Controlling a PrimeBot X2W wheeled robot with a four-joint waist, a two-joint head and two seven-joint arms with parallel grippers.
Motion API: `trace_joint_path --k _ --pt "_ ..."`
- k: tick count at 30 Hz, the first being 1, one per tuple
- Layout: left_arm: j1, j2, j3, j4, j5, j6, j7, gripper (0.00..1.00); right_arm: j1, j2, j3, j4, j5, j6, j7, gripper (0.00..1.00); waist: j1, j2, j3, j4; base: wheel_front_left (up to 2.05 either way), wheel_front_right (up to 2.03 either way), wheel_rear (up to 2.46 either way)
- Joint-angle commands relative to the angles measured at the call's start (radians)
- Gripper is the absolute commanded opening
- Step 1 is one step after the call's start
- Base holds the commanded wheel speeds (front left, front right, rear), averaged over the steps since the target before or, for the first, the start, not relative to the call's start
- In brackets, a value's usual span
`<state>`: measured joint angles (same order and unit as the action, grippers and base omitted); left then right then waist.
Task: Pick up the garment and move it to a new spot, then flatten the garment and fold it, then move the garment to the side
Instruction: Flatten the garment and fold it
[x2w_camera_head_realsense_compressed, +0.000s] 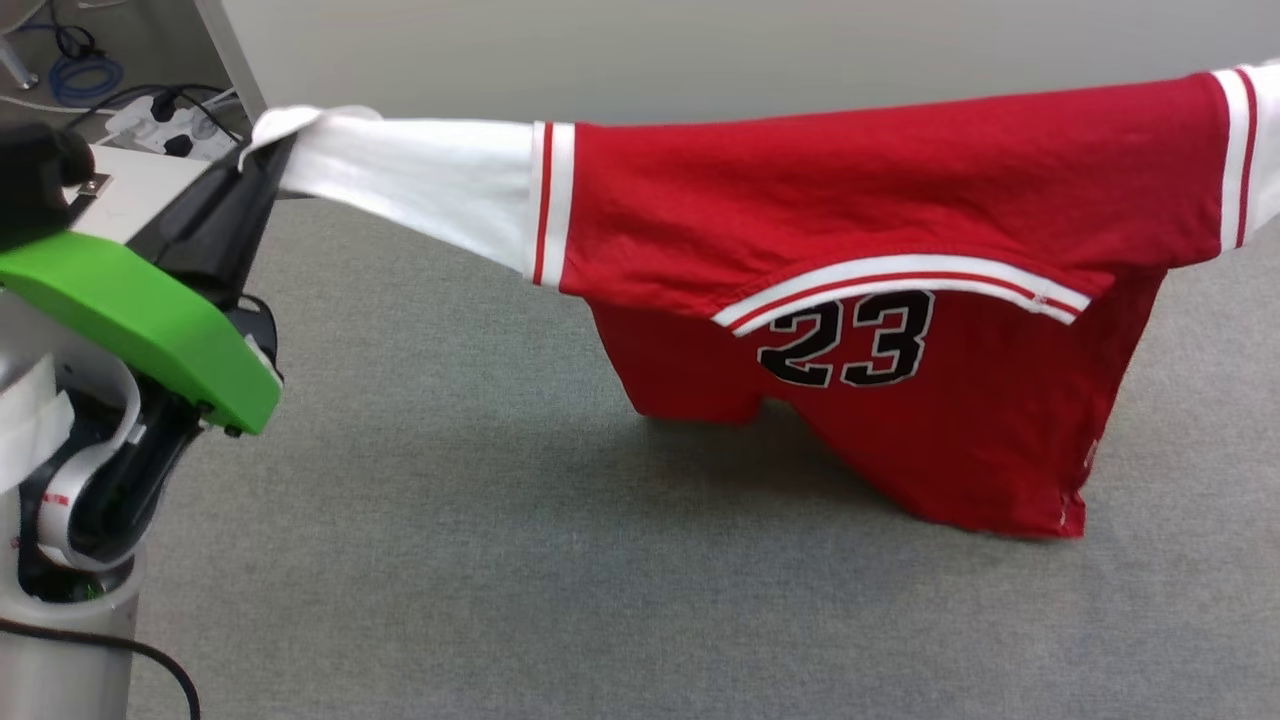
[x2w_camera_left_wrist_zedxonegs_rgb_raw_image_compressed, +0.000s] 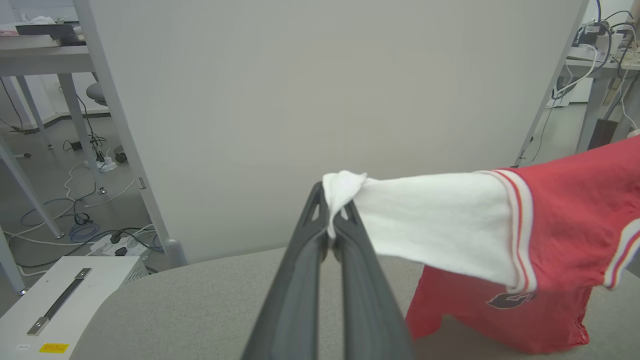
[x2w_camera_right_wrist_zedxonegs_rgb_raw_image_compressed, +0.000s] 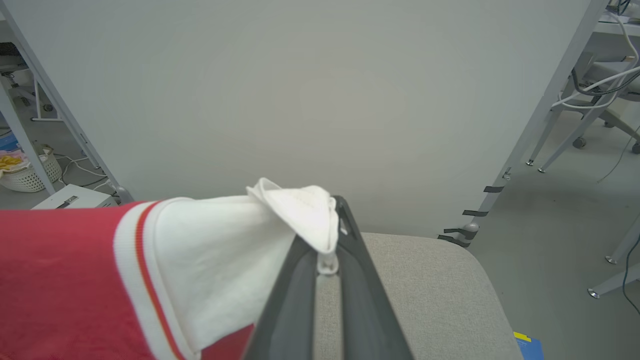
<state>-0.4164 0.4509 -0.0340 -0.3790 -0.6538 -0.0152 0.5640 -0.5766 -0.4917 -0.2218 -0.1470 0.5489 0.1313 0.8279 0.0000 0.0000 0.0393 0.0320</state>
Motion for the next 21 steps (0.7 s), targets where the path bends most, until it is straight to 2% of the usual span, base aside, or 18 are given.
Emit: trace_joint_path --k 1,4,11,17,21 --pt "-0.044 0.008 0.006 0.005 -0.001 -0.009 -0.004 0.00 -0.035 -0.010 0.013 0.015 -0.003 -0.001 -0.022 0.00 0.0000 0.0000 0.027 -0.003 0.00 0.00 0.00" --pt "-0.122 0.010 0.019 0.030 -0.020 -0.016 -0.009 0.00 -0.111 -0.028 0.050 0.038 -0.014 -0.001 -0.074 0.00 0.0000 0.0000 0.075 -0.005 0.00 0.00 0.00" --pt "-0.354 0.031 0.005 0.149 0.017 -0.055 -0.068 0.00 -0.301 -0.054 0.085 0.150 -0.068 -0.001 -0.177 0.00 0.0000 0.0000 0.229 0.011 0.00 0.00 0.00" --pt "-0.600 0.041 -0.028 0.302 0.050 -0.083 -0.125 0.00 -0.490 -0.072 0.125 0.253 -0.092 -0.001 -0.239 0.00 0.0000 0.0000 0.371 0.018 0.00 0.00 0.00" --pt "-0.765 0.051 -0.056 0.421 0.076 -0.097 -0.168 0.00 -0.638 -0.057 0.136 0.339 -0.139 -0.001 -0.311 0.00 0.0000 0.0000 0.455 0.016 0.00 0.00 0.00"
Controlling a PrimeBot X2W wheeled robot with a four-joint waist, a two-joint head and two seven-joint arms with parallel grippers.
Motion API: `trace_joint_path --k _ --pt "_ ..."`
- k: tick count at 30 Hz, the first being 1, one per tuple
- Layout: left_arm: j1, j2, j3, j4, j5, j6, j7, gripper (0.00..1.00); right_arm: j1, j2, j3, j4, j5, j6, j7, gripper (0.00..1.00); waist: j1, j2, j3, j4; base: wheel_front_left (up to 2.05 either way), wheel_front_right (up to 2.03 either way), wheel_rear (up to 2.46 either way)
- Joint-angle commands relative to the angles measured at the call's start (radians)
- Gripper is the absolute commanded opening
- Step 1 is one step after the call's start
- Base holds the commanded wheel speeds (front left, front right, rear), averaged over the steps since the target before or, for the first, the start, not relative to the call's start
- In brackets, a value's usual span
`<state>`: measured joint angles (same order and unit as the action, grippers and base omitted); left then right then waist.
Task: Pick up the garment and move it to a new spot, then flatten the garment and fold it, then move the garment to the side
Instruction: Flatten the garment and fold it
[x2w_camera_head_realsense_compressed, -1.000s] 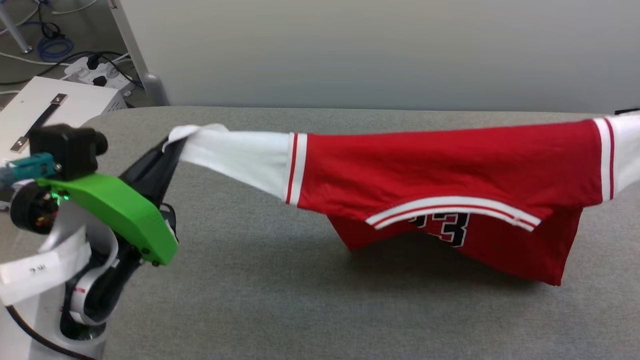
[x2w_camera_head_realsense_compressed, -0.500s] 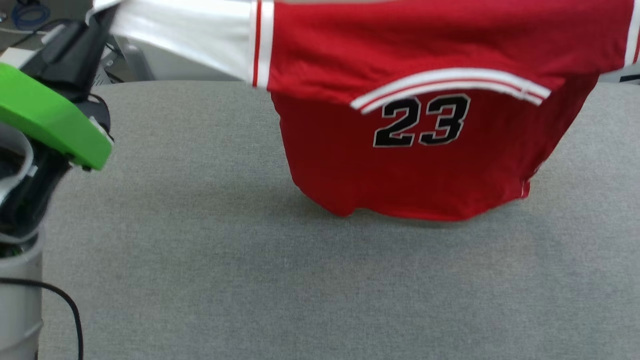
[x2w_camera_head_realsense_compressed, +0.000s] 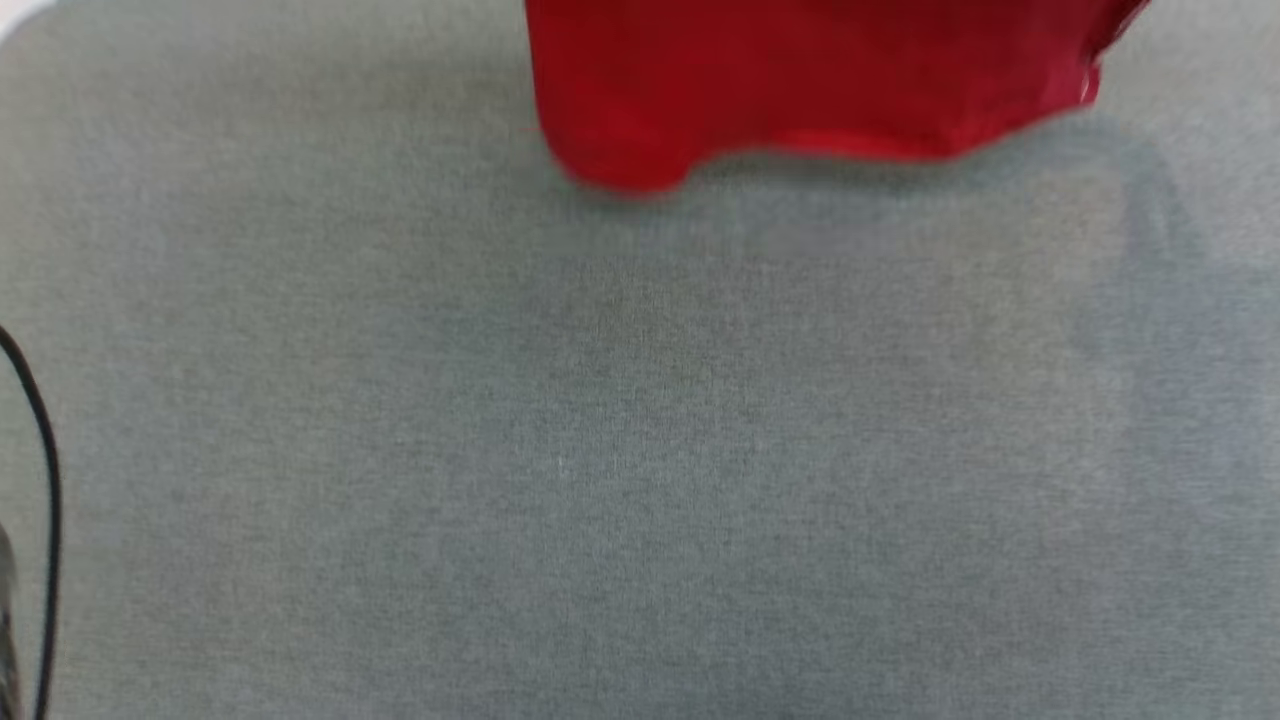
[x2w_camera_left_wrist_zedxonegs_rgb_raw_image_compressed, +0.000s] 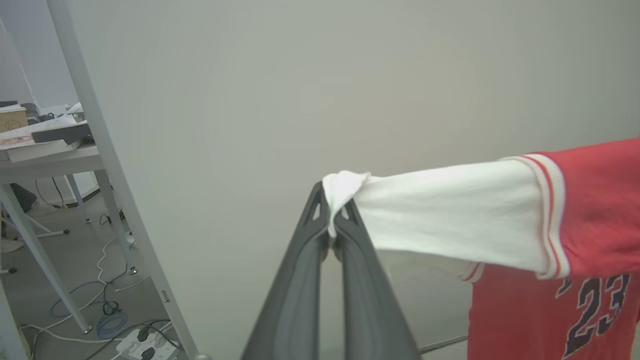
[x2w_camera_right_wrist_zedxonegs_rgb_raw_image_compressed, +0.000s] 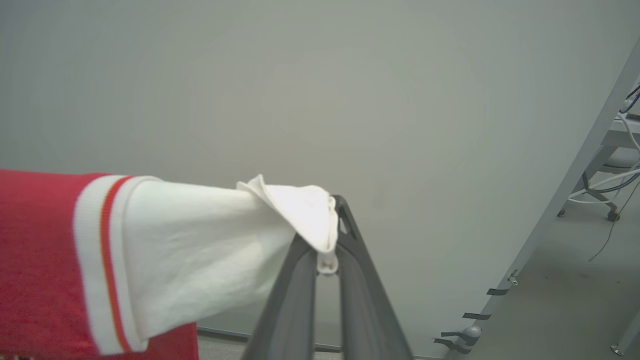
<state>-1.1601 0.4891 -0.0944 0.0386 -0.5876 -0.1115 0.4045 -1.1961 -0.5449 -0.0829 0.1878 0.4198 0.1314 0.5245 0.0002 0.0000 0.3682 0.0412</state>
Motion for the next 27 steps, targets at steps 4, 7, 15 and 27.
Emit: trace_joint_path --k 4,7,15,27 --pt "-0.170 0.004 -0.028 0.141 0.050 -0.008 -0.095 0.00 -0.165 0.013 0.017 0.109 -0.064 -0.001 -0.082 0.00 -0.0002 0.0000 0.201 0.012 0.00 0.00 0.00" --pt "-0.261 -0.003 -0.036 0.237 0.070 -0.011 -0.165 0.00 -0.249 0.027 0.031 0.179 -0.096 -0.001 -0.135 0.00 -0.0002 0.0000 0.237 0.011 0.00 0.00 0.00" --pt "-0.402 -0.027 -0.068 0.450 0.086 -0.016 -0.352 0.00 -0.383 0.068 0.042 0.352 -0.183 -0.001 -0.324 0.00 -0.0002 0.0000 0.288 0.028 0.00 0.00 0.00" --pt "-0.153 -0.047 -0.246 0.567 -0.037 -0.019 -0.478 0.00 -0.153 0.122 0.107 0.513 -0.128 -0.001 -0.441 0.00 -0.0002 0.0000 0.200 0.040 0.00 0.00 0.00"
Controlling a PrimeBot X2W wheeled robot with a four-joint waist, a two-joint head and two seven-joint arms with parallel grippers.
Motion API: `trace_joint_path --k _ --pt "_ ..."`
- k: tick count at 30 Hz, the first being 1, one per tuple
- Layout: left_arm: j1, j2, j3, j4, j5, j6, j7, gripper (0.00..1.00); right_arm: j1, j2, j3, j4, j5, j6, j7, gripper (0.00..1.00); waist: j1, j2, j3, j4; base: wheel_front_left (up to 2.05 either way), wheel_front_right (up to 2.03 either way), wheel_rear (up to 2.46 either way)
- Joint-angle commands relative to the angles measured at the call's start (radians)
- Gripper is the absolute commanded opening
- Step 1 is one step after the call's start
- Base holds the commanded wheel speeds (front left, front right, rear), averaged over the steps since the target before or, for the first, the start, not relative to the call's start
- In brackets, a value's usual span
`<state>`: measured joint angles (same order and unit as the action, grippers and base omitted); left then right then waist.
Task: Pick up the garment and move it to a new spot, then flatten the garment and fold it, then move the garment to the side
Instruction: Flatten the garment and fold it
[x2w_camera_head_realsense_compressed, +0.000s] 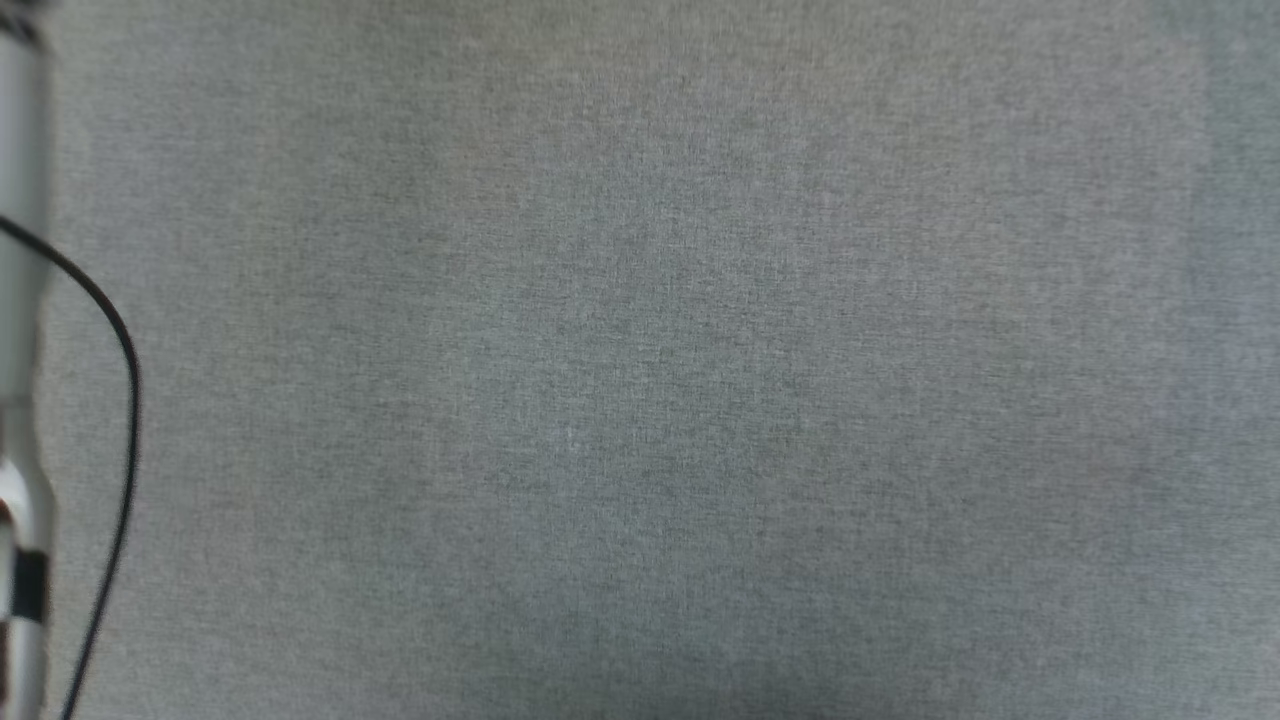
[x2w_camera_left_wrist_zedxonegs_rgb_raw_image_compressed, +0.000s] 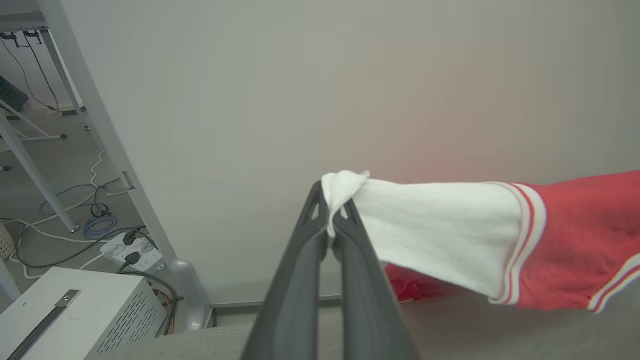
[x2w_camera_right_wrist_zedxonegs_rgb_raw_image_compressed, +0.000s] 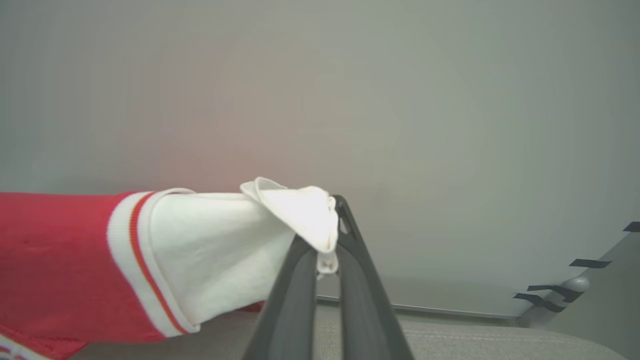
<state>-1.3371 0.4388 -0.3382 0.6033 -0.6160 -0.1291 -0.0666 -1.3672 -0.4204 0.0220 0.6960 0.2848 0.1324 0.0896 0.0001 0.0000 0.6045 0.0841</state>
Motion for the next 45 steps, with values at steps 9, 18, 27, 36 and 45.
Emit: trace_joint_path --k 9,18,27,36,45 --pt "0.389 0.021 -0.072 0.014 -0.128 -0.001 -0.060 0.00 0.305 0.006 0.077 0.062 0.093 -0.002 0.061 0.00 -0.0001 0.0000 -0.205 -0.026 0.00 0.00 0.00" --pt "0.716 0.048 -0.097 -0.035 -0.192 0.020 -0.017 0.00 0.560 -0.010 0.071 0.089 0.187 -0.002 0.192 0.00 -0.0001 0.0000 -0.358 -0.032 0.00 0.00 0.00" --pt "0.951 0.091 -0.129 -0.136 -0.240 0.058 0.090 0.00 0.799 -0.026 -0.014 0.049 0.300 -0.002 0.340 0.00 -0.0001 0.0000 -0.472 -0.021 0.00 0.00 0.00" --pt "1.175 0.146 -0.131 -0.301 -0.313 0.109 0.173 0.00 1.035 -0.017 -0.116 -0.104 0.347 -0.002 0.530 0.00 -0.0001 0.0000 -0.544 -0.020 0.00 0.00 0.00" --pt "1.354 0.208 -0.153 -0.476 -0.378 0.157 0.284 0.00 1.288 0.037 -0.244 -0.336 0.325 -0.002 0.752 0.00 -0.0001 0.0000 -0.573 -0.019 0.00 0.00 0.00"
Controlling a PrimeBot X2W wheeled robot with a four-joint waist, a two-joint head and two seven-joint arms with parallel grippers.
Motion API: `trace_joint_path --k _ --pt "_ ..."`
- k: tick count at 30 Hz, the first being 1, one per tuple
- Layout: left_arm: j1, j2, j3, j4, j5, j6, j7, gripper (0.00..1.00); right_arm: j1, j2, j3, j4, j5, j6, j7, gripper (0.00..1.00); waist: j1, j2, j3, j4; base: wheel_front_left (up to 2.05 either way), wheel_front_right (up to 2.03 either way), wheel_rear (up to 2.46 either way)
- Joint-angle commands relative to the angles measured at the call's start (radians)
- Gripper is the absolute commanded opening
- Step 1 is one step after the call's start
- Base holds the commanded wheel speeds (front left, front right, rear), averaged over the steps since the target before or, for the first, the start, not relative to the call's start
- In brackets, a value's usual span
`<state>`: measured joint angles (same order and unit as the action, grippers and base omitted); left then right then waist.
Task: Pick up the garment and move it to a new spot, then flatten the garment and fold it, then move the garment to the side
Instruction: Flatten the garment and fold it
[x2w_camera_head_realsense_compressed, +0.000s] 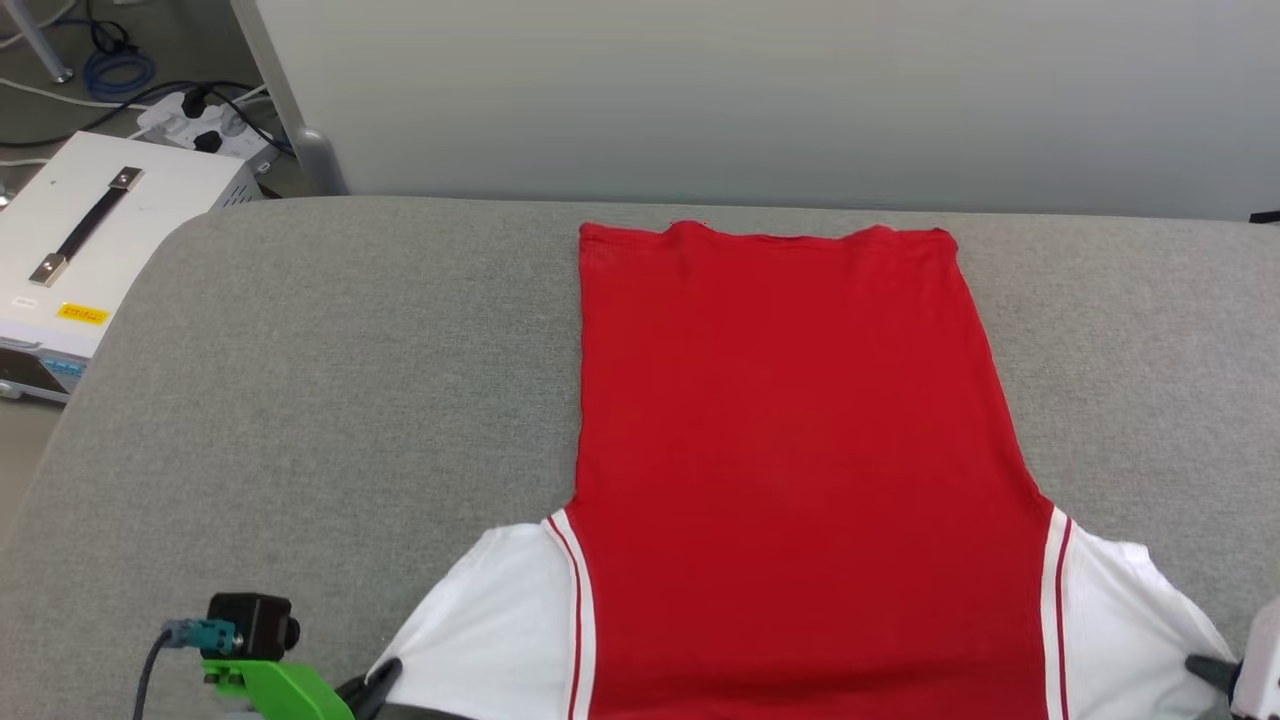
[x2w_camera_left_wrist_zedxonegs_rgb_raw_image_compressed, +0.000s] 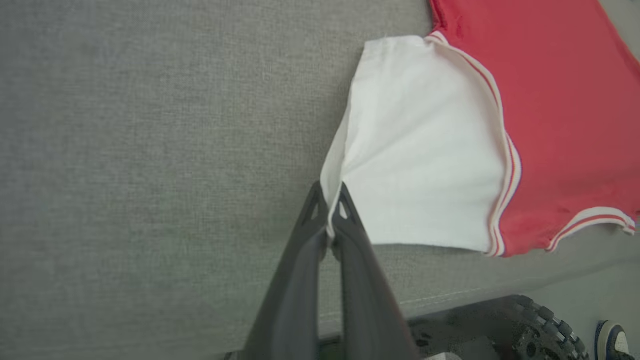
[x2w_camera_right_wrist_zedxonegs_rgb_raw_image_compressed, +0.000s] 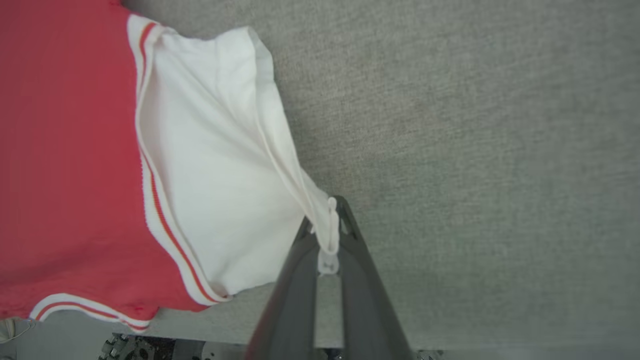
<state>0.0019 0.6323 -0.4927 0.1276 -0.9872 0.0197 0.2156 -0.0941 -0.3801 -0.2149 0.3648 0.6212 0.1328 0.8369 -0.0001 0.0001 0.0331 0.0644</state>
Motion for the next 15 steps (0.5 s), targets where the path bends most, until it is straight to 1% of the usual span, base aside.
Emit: trace_joint_path --k 1,4,5,7,8,9,10,11,14,15 --pt "0.027 0.018 -0.004 -0.019 -0.011 0.013 0.014 0.00 0.040 0.009 -0.022 -0.036 -0.020 -0.002 0.024 0.00 0.0001 -0.0001 -0.002 0.002 0.00 0.00 0.00" --pt "0.044 0.019 -0.018 -0.064 -0.020 0.022 0.043 0.00 0.085 0.043 -0.064 -0.109 -0.044 -0.002 0.062 0.00 0.0001 -0.0001 0.000 0.004 0.00 0.00 0.00" --pt "0.047 0.012 -0.020 -0.083 -0.037 0.016 0.054 0.00 0.095 0.056 -0.077 -0.133 -0.054 -0.002 0.076 0.00 0.0001 -0.0001 0.002 0.006 0.00 0.00 0.00" --pt "0.055 -0.016 0.000 -0.118 -0.114 0.008 0.074 0.00 0.102 0.076 -0.095 -0.174 -0.070 -0.002 0.104 0.00 0.0001 -0.0001 0.008 0.009 0.00 0.00 0.00" --pt "0.054 -0.016 0.007 -0.136 -0.130 0.007 0.081 0.00 0.102 0.084 -0.098 -0.194 -0.073 -0.002 0.119 0.00 0.0001 -0.0001 0.013 0.011 0.00 0.00 0.00" --pt "0.050 -0.008 0.011 -0.156 -0.133 0.009 0.089 0.00 0.099 0.092 -0.105 -0.219 -0.077 -0.002 0.131 0.26 0.0001 -0.0001 0.020 0.014 0.00 0.00 0.00" --pt "0.046 0.001 0.011 -0.172 -0.129 0.011 0.096 0.00 0.095 0.097 -0.112 -0.238 -0.083 -0.002 0.138 0.93 0.0001 -0.0001 0.026 0.016 0.00 0.00 0.00" --pt "0.043 0.011 0.009 -0.192 -0.122 0.015 0.105 0.00 0.091 0.100 -0.115 -0.258 -0.090 -0.002 0.155 1.00 0.0001 -0.0001 0.034 0.020 0.00 0.00 0.00" --pt "0.038 0.010 0.012 -0.257 -0.148 0.024 0.131 0.00 0.063 0.105 -0.134 -0.315 -0.092 -0.002 0.188 1.00 0.0001 -0.0001 0.063 0.030 0.00 0.00 0.00" --pt "0.032 0.020 0.009 -0.286 -0.140 0.030 0.143 0.00 0.047 0.109 -0.140 -0.338 -0.087 -0.002 0.202 1.00 0.0001 -0.0001 0.078 0.035 0.00 0.00 0.00"
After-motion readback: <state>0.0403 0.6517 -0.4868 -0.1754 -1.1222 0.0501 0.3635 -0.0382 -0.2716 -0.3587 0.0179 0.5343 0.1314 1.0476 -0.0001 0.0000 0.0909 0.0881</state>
